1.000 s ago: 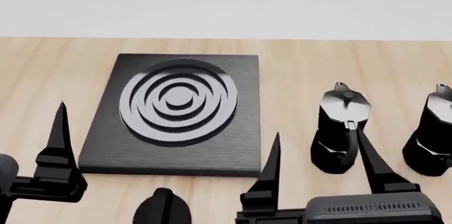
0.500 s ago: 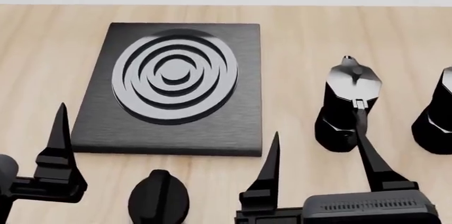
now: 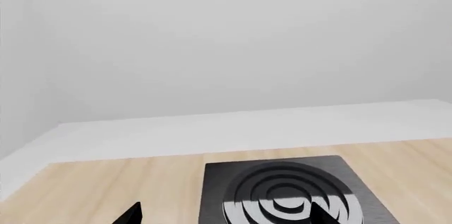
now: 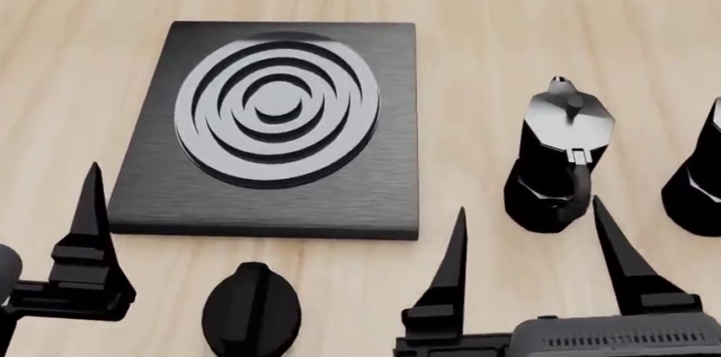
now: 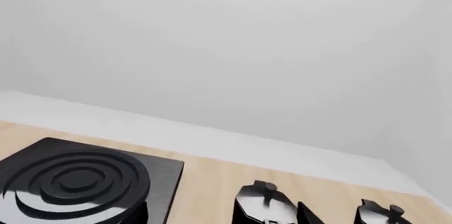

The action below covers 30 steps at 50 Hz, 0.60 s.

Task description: Put the right moka pot on the stove.

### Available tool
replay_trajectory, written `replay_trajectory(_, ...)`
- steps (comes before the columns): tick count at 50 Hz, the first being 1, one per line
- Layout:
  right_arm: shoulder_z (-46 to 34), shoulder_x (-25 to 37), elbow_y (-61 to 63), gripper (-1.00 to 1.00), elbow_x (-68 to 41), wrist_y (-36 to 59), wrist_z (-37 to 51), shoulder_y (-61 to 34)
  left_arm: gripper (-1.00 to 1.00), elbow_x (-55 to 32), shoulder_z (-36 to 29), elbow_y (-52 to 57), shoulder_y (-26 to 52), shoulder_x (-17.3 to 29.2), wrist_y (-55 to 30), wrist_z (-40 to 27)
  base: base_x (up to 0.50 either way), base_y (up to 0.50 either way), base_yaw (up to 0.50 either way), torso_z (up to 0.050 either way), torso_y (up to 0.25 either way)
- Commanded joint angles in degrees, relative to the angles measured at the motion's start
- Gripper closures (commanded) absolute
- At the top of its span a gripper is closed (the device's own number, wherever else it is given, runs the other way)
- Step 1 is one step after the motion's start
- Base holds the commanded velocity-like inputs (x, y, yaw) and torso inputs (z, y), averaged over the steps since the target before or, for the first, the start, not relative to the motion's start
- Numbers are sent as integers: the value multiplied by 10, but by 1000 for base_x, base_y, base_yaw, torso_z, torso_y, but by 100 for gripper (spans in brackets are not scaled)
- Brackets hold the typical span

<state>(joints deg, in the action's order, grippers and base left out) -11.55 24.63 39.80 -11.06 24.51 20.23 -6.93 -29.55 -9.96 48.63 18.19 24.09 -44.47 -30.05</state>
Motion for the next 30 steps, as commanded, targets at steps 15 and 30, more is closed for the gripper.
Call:
replay_trajectory(15, 113, 52, 21, -100, -53, -55, -14, 69, -100, -1, -4, -1, 1, 4, 2, -6, 0, 0, 0, 0, 0)
replay_trajectory(30, 198, 63, -9, -100, -112, -72, -25, 110, -100, -6, -4, -6, 2, 4, 5, -7, 0, 0, 0, 0, 0)
